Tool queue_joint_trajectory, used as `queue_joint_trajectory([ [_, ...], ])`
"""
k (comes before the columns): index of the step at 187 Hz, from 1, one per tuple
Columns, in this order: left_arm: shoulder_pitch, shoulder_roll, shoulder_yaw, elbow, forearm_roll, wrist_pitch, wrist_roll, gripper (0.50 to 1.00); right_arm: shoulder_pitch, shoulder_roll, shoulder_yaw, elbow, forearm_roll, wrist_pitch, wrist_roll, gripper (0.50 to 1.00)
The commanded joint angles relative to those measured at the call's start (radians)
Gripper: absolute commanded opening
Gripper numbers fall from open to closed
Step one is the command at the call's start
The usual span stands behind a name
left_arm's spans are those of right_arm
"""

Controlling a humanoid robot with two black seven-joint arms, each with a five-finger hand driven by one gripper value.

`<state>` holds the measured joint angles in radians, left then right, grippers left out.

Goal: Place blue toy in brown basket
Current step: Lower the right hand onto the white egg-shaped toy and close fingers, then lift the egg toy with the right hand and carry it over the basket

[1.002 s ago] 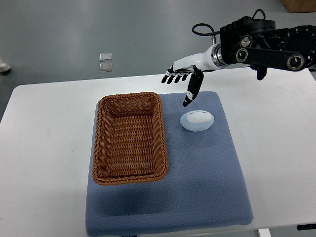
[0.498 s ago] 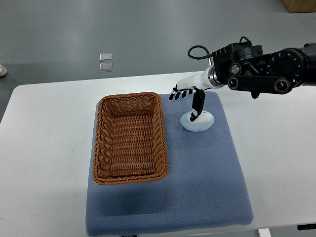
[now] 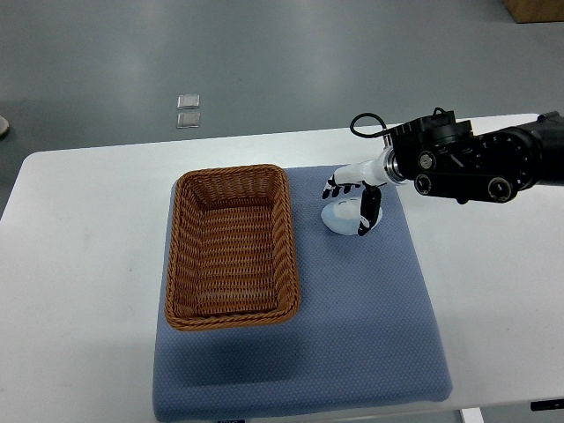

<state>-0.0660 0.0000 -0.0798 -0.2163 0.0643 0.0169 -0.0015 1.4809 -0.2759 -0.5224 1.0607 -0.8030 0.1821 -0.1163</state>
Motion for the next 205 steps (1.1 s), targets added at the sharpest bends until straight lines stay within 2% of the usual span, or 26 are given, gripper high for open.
queue_joint_trajectory([
  [1, 0.0, 0.0, 0.0, 0.0, 0.0, 0.0, 0.0, 1.0, -0.011, 0.0, 0.001, -0.004, -0.008, -0.007, 0.0, 0.874],
  [18, 0.0, 0.0, 0.002, 0.0, 0.0, 0.002, 0.0, 1.0, -0.016, 0.001, 0.001, -0.005, -0.01, -0.007, 0.001, 0.866],
  [39, 0.0, 0.0, 0.002, 0.0, 0.0, 0.002, 0.0, 1.0, -0.03, 0.004, 0.002, -0.018, -0.011, -0.007, 0.0, 0.815],
  [57, 0.0, 0.0, 0.002, 0.0, 0.0, 0.0, 0.0, 1.0, -0.04, 0.004, 0.004, -0.019, -0.015, -0.009, 0.0, 0.74],
  [60, 0.0, 0.0, 0.0, 0.0, 0.0, 0.0, 0.0, 1.0, -0.042, 0.004, 0.004, -0.021, -0.015, -0.009, 0.0, 0.713],
  [87, 0.002, 0.0, 0.0, 0.0, 0.0, 0.002, 0.0, 1.0, -0.056, 0.0, 0.005, -0.028, -0.031, -0.016, 0.0, 0.584],
  [97, 0.002, 0.0, 0.0, 0.0, 0.0, 0.002, 0.0, 1.0, -0.053, -0.011, 0.009, -0.028, -0.033, -0.012, -0.002, 0.554],
  [125, 0.002, 0.0, 0.0, 0.0, 0.0, 0.002, 0.0, 1.0, 0.01, -0.071, 0.018, -0.007, -0.025, 0.014, -0.011, 0.547],
  [163, 0.002, 0.0, 0.0, 0.0, 0.0, 0.002, 0.0, 1.0, 0.183, -0.144, 0.018, 0.107, -0.007, 0.065, -0.011, 0.547],
  [189, 0.002, 0.0, 0.0, 0.0, 0.0, 0.002, 0.0, 1.0, 0.251, -0.115, 0.018, 0.148, 0.048, 0.06, -0.011, 0.549],
  [205, 0.002, 0.0, 0.0, 0.0, 0.0, 0.002, 0.0, 1.0, 0.291, -0.032, 0.018, 0.145, 0.102, 0.053, -0.011, 0.552],
])
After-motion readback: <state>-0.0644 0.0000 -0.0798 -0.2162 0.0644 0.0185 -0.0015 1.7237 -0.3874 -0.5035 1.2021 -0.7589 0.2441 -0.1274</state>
